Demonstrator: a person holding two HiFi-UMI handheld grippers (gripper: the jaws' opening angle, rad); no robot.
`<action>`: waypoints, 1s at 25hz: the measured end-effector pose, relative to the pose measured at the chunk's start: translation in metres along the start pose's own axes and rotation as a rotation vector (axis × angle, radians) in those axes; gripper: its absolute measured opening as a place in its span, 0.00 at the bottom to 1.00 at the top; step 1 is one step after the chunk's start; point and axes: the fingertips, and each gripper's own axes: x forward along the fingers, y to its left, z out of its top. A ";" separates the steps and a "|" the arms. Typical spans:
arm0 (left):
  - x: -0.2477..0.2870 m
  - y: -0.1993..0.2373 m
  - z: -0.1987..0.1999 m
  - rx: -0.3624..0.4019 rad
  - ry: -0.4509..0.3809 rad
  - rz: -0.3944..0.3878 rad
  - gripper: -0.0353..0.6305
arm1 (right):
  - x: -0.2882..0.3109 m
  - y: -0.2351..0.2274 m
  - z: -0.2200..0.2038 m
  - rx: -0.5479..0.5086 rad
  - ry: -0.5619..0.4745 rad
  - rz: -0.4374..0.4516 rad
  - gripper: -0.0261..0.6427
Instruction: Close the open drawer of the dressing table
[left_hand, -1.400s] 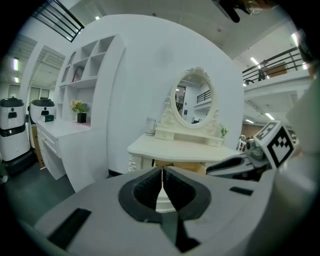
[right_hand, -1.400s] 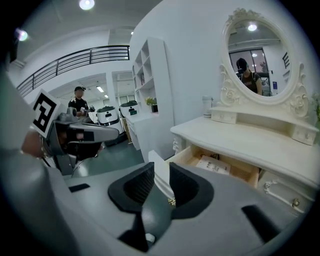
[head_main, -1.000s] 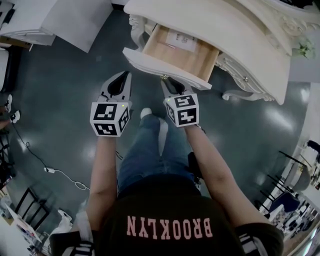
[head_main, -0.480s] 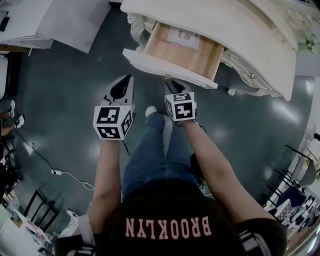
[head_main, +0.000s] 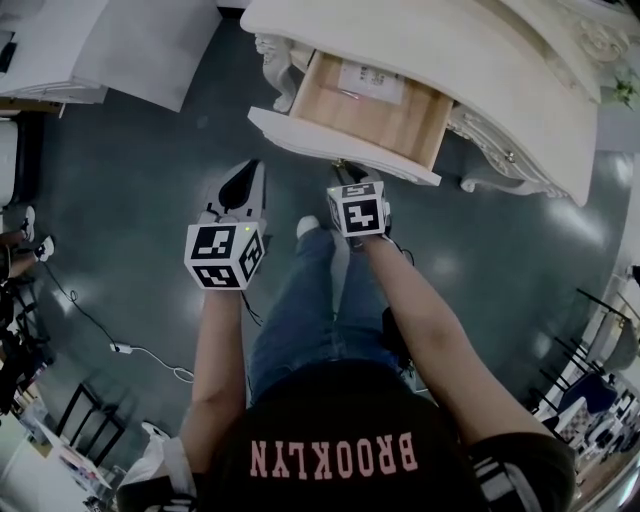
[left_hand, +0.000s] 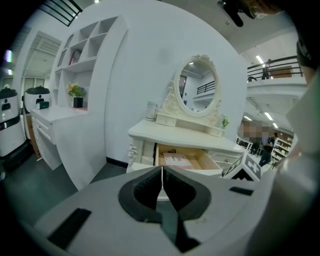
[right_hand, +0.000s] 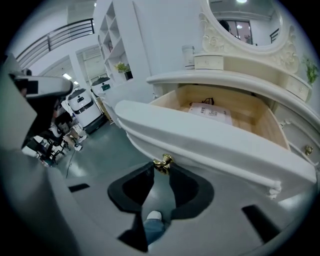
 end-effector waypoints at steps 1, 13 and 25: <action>0.000 0.003 0.001 -0.002 -0.002 0.007 0.06 | 0.001 0.000 0.000 -0.004 0.000 -0.003 0.16; 0.005 0.009 0.009 -0.039 -0.023 0.039 0.06 | 0.005 -0.013 0.012 -0.014 -0.014 -0.029 0.15; 0.010 0.010 0.015 -0.047 -0.027 0.043 0.06 | 0.014 -0.030 0.030 0.011 -0.028 -0.044 0.16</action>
